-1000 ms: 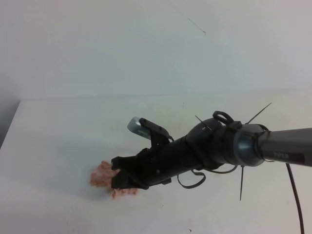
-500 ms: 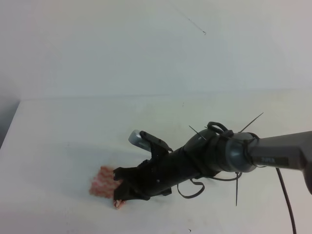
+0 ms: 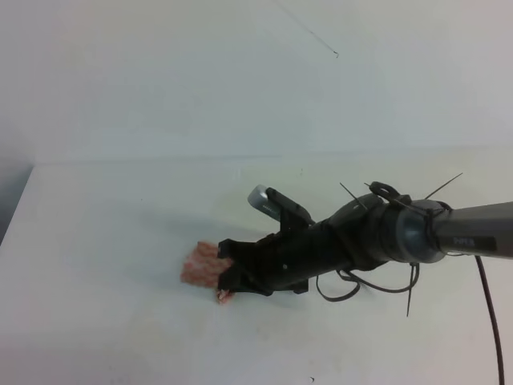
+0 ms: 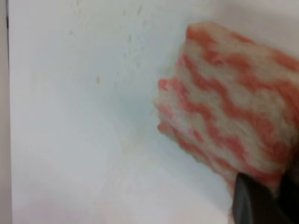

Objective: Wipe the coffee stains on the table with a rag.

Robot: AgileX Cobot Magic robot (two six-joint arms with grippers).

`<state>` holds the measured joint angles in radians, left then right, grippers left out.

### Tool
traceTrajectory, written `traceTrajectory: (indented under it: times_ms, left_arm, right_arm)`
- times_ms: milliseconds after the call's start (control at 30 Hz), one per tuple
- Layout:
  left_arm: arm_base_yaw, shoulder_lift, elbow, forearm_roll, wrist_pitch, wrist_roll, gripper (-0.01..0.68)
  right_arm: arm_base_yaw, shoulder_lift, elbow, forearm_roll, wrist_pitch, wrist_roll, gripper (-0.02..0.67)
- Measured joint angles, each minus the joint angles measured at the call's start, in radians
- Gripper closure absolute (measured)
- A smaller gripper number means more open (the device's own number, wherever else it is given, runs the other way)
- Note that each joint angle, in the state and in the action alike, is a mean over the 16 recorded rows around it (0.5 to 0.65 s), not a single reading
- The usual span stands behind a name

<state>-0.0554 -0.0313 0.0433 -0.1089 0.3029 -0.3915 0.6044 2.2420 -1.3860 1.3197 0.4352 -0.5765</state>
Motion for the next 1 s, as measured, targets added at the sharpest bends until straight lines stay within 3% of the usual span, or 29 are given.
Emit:
traceTrajectory:
  times_ms: [167, 333, 1000]
  left_arm:
    - [0.0, 0.0, 0.0, -0.003, 0.0, 0.0, 0.672]
    - [0.0, 0.0, 0.0, -0.01, 0.0, 0.0, 0.672]
    - [0.0, 0.0, 0.0, -0.022, 0.0, 0.001, 0.672]
  right_arm:
    - [-0.032, -0.019, 0.0, -0.123, 0.0, 0.068, 0.649]
    - [-0.056, -0.062, 0.0, -0.345, 0.001, 0.209, 0.649]
    - [-0.16, -0.443, 0.065, -1.602, 0.198, 1.051, 0.649]
